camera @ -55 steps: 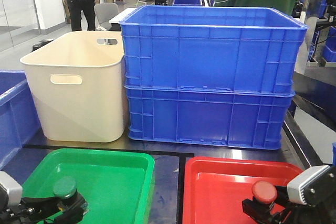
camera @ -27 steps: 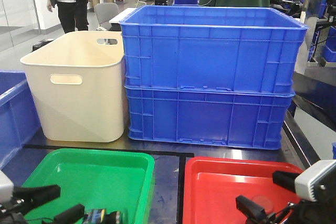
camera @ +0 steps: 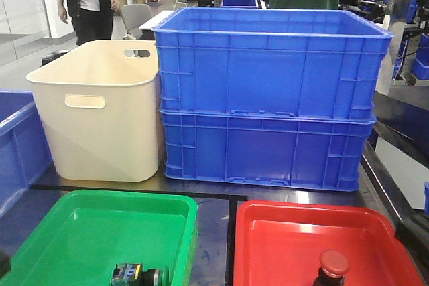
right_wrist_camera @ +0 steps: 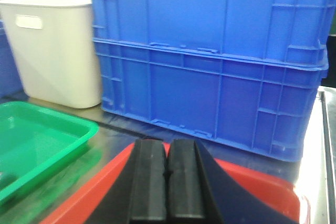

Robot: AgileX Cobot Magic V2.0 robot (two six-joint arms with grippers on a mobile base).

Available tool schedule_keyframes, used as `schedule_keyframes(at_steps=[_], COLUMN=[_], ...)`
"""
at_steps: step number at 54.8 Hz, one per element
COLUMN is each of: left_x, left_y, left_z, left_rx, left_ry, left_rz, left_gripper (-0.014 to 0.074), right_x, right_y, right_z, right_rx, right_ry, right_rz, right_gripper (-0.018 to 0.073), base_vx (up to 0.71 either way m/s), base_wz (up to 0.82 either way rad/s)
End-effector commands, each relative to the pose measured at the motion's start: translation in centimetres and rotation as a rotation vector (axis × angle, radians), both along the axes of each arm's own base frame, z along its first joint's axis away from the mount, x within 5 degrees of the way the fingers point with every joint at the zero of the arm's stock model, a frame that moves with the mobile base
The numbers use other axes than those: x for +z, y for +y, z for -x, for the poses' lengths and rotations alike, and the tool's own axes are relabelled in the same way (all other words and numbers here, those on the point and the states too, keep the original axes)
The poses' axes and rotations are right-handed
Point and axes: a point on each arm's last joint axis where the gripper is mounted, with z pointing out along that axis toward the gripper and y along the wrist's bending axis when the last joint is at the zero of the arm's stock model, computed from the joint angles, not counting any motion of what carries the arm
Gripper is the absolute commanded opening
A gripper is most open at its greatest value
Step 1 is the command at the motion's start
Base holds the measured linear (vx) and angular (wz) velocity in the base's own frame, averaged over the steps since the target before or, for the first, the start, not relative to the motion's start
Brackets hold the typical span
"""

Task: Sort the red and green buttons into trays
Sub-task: 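Open both grippers and raise them away from the trays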

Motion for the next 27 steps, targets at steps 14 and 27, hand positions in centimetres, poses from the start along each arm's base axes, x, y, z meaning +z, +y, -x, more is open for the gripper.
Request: schedule_keyframes(at_steps=[14, 27], left_x=[-0.2, -0.2], left_y=[0.1, 0.1], left_z=[3.2, 3.2], left_rx=[-0.009, -0.009], left_ry=[-0.016, -0.016], left_rz=[0.028, 0.028], left_gripper=[-0.0006, -0.0006], right_x=[0.2, 0.1], right_y=[0.2, 0.1], right_z=[2.1, 2.1], right_rx=[0.045, 0.047], right_ry=[-0.058, -0.059], right_rz=[0.213, 0.244], right_gripper=[-0.0011, -0.0011], base_vx=[0.0, 0.0], base_wz=[0.0, 0.0])
